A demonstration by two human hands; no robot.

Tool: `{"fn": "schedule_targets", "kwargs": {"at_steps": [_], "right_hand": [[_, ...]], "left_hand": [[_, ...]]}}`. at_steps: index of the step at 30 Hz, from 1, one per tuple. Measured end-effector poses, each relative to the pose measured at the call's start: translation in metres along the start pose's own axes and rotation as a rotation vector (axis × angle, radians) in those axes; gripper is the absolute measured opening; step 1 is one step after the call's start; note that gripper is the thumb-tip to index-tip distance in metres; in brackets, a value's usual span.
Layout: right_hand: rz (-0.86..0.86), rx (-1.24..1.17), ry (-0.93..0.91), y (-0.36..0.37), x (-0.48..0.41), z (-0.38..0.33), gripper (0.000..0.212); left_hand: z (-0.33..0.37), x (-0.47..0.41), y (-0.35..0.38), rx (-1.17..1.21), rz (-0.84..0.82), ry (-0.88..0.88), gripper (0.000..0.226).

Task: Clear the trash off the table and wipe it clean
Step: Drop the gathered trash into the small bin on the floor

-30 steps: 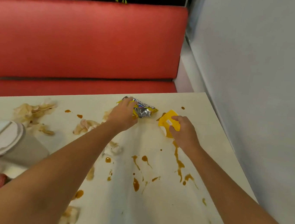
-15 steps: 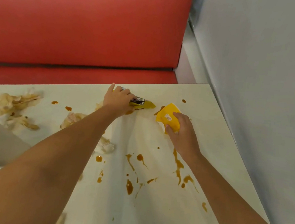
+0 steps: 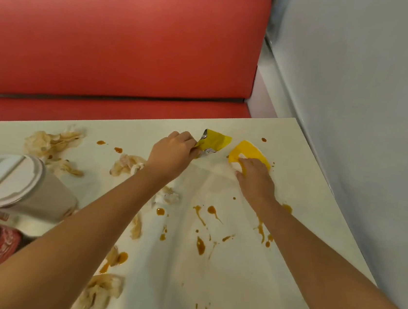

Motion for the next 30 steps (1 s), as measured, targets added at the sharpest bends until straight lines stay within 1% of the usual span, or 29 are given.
{"fn": "schedule_targets", "kwargs": {"at_steps": [3, 6, 10, 13, 17, 21, 26, 30], "right_hand": [[0.024, -0.034, 0.039, -0.006, 0.015, 0.003, 0.041], [0.099, -0.132, 0.055, -0.018, 0.040, 0.006, 0.041], [0.199, -0.337, 0.069, -0.036, 0.091, 0.021, 0.041], [0.290, -0.425, 0.116, -0.048, 0.140, 0.040, 0.038], [0.440, -0.529, 0.315, -0.059, 0.215, 0.080, 0.034], [0.575, -0.653, 0.567, -0.053, 0.301, 0.127, 0.029], [0.618, -0.791, 0.790, -0.035, 0.389, 0.172, 0.028], [0.657, -0.787, 0.907, -0.014, 0.436, 0.201, 0.025]], "left_hand": [[0.006, 0.018, -0.010, 0.060, 0.017, -0.018, 0.036], [0.012, 0.035, -0.017, 0.135, 0.006, -0.016, 0.033], [0.030, 0.057, -0.024, 0.236, 0.035, 0.041, 0.030], [0.053, 0.069, -0.028, 0.289, 0.030, 0.100, 0.028], [0.102, 0.082, -0.028, 0.366, -0.003, 0.233, 0.025], [0.165, 0.091, -0.022, 0.451, -0.046, 0.376, 0.022], [0.246, 0.108, -0.008, 0.548, -0.106, 0.539, 0.019], [0.299, 0.126, -0.001, 0.590, -0.144, 0.642, 0.022]]}}
Point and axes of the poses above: each hand's wrist, its own x-axis away from the middle knuckle, its own y-axis out of the palm, z = x × y, the point moved 4 cm from there along -x, towards the middle knuckle, and after that the axes turned 12 degrees about y, right-handed, at the moved point
